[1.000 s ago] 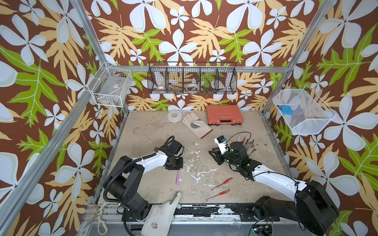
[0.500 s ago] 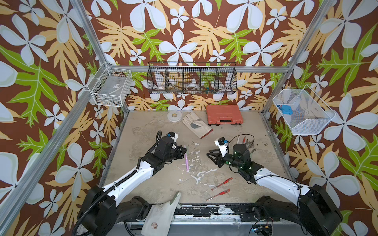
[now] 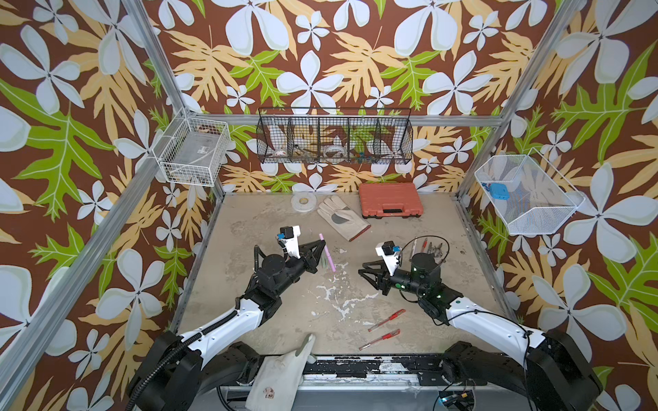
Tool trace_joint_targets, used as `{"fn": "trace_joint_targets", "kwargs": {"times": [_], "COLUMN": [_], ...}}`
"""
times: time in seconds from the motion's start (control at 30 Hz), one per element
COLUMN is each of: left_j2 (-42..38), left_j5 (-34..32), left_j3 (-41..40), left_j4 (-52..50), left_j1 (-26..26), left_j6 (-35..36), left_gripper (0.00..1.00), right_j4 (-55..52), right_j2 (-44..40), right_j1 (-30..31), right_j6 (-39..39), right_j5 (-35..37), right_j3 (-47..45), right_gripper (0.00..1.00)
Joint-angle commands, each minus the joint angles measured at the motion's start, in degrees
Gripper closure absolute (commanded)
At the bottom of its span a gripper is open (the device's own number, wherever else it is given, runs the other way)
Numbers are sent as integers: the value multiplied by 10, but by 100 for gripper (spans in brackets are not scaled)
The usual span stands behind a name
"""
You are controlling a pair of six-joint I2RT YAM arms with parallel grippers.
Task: Remove pen caps from pens
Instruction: Rotate the pen.
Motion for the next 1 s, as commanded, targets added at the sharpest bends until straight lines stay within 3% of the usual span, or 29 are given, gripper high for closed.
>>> {"fn": "trace_joint_targets", "kwargs": {"times": [0.0, 0.2, 0.43, 0.6, 0.7, 0.77, 0.87, 0.97], "left_j2": [-7, -19, -1, 19, 24, 31, 50, 63], "left_j5": [23, 71, 105, 127, 130, 141, 167, 195], "left_j3": [-33, -64, -78, -76, -65, -55, -39, -27], "left_j4": [144, 208, 300, 357, 345, 333, 333, 333], "left_j1": [0, -1, -3, -3, -3, -3, -7, -21], "left_j6": [64, 142, 211, 242, 243, 230, 202, 203], "left_gripper": [91, 91, 89, 88, 87, 88, 88, 88], "right_j4": [25, -44, -174, -217, -228, -223, -258, -256], "right_j2": [1, 15, 0, -16, -21, -20, -20, -17], "right_j1": [0, 0, -7, -39, -39, -29, 7, 20], "right_j6": [16, 61, 203, 276, 236, 170, 58, 52], "right_j5": [-22, -4, 33, 3, -19, -52, -32, -40], "right_j3": [3, 48, 122, 155, 179, 194, 222, 231], "right_gripper": [65, 65, 62, 62, 62, 63, 64, 64]}}
